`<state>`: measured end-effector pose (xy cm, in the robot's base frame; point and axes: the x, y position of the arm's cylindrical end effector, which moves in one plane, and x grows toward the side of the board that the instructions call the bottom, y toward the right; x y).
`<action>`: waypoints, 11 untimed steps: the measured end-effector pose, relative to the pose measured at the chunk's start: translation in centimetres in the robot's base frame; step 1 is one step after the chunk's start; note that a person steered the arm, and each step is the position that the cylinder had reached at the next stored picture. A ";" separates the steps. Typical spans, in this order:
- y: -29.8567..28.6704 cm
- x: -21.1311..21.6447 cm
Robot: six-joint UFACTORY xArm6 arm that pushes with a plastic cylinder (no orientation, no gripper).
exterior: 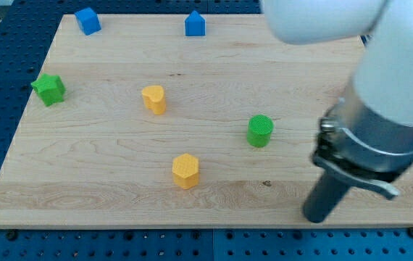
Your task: Push the yellow hexagon towards left
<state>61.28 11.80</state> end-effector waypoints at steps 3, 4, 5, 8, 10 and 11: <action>-6.2 -5.5; -10.4 -5.5; -14.3 -5.5; -21.8 -5.9; -25.2 -7.3; -26.3 -7.3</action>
